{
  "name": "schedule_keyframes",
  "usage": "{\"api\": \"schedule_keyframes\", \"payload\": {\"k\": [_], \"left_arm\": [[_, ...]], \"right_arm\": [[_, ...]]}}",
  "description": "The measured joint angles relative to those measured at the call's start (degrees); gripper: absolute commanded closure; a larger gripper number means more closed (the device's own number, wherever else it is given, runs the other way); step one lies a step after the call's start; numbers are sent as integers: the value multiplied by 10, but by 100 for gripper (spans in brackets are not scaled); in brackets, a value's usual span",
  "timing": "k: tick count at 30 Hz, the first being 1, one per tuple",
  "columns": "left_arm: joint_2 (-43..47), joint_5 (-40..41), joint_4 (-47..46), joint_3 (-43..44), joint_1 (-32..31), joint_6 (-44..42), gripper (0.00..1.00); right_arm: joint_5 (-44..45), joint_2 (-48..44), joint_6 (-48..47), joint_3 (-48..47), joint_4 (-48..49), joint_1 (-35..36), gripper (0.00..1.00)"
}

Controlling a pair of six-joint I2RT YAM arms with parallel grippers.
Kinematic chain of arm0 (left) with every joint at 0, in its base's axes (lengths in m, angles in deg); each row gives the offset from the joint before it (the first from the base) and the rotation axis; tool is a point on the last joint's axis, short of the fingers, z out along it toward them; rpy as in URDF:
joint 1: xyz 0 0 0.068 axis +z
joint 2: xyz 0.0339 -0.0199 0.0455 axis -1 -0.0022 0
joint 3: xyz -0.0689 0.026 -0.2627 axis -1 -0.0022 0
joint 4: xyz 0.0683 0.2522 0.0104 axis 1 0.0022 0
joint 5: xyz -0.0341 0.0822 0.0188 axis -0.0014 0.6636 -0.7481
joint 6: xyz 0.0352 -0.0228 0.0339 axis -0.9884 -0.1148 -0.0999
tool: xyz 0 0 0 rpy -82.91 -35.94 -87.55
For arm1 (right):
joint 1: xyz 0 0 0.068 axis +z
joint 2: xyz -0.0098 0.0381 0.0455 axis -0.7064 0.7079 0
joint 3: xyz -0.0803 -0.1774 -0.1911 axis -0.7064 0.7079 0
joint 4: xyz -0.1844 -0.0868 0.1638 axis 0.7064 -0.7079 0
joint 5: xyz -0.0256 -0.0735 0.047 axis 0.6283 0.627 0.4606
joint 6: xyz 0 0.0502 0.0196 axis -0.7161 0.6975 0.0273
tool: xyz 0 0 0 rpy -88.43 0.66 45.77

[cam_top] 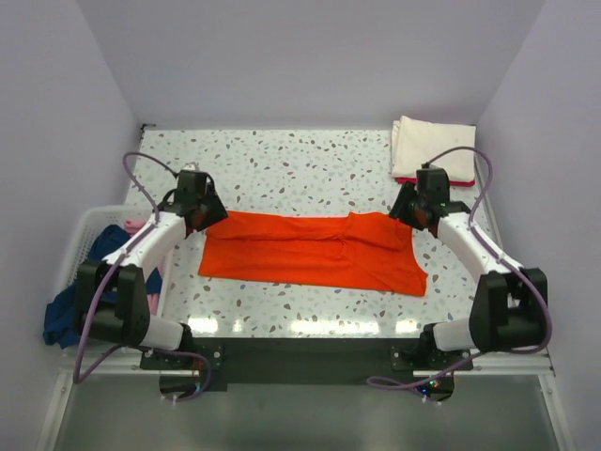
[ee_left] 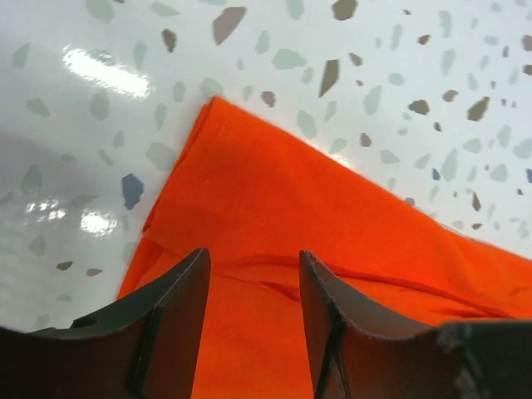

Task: Fold and stack the t-shirts
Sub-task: Fold the tshirt

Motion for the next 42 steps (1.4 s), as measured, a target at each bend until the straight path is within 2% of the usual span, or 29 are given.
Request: {"api": "schedule_keyframes", "payload": {"k": [7,14,17,18,20,22,26,42], "left_arm": [[-1,-105,-43,13,-3,-33,43],[-33,-164,-76,32,-50,-47,43],[-55,-176,-85,43,-77,-47,43],[-63,-179,-87,49,-86,-47,43],[-79,-183,-92,61,-101,-46,43],[-96,-188,-99,73,-116,-45,43],[-123,-202,-115,88,-139,-44,42],[-254,-275,-197,171,-230,-41,39]], "right_arm": [[11,158,-24,-97,21,25,50],[19,215,-34,-111,23,45,53],[27,225,-36,-118,21,51,64],[28,228,-36,-122,21,53,74],[30,231,-37,-126,21,57,83],[33,231,-35,-127,20,59,90],[41,226,-33,-125,18,62,98],[22,29,-23,-14,13,81,100]]}}
